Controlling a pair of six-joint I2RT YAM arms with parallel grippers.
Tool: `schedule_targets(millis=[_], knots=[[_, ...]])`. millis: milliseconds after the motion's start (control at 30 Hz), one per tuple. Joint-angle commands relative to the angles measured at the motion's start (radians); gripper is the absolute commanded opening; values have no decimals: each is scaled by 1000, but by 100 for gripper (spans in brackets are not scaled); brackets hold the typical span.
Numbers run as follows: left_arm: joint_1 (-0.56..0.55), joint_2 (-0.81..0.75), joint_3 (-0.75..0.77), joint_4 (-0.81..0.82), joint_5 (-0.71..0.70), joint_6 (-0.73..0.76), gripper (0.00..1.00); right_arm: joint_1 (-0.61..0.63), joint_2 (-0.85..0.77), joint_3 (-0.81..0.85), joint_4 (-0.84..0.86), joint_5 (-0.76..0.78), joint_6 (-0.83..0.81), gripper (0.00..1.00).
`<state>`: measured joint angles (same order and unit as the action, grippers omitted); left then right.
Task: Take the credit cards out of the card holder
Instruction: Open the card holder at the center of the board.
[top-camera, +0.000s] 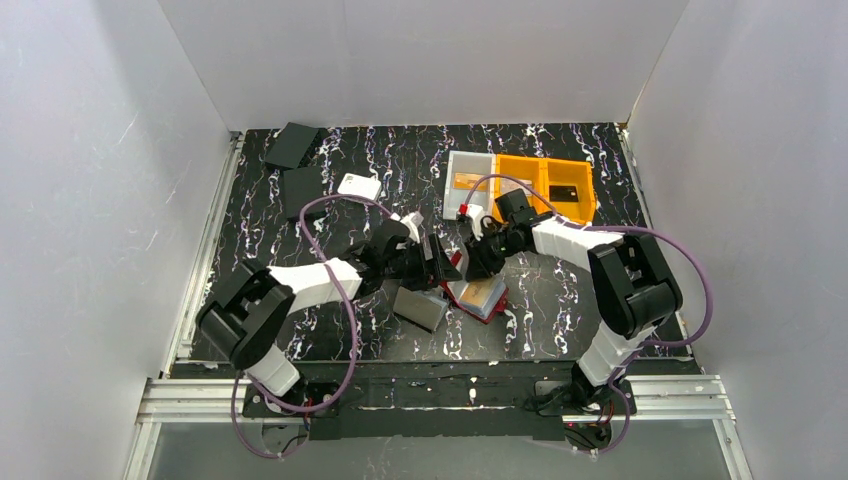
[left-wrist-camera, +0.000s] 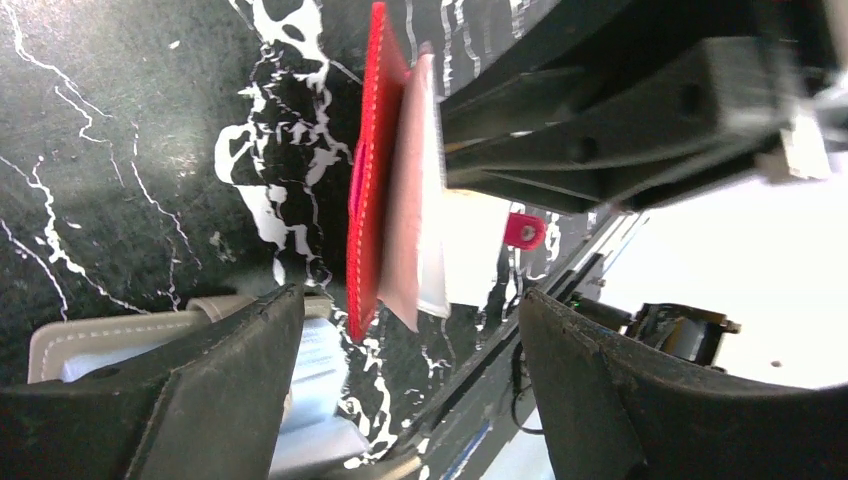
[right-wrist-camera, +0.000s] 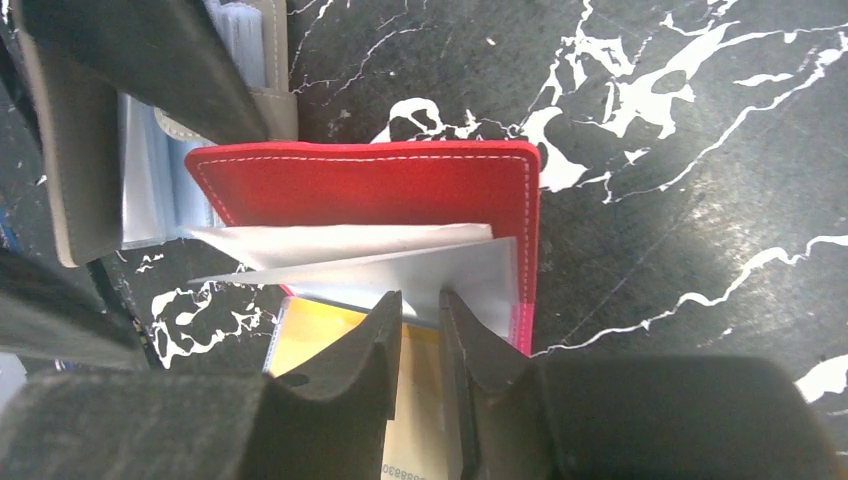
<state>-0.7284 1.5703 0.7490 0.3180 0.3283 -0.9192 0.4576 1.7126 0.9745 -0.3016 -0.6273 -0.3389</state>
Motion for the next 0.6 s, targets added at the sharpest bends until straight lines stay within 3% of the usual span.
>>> schedule_targets(millis=[0,200,333,500,567], knots=[[5,92,56,-17,66,57,77,-6,24,13,8,-71,11,29],[4,130,102,-23,126,101,77,-18,34,12,5,-81,14,30],[5,153,145,-105,102,148,68,-25,40,14,1,-89,12,30],[5,226,230,-232,57,216,42,-38,31,18,-12,-109,3,30],[4,246,266,-283,35,247,27,-47,23,18,-20,-119,-2,31]])
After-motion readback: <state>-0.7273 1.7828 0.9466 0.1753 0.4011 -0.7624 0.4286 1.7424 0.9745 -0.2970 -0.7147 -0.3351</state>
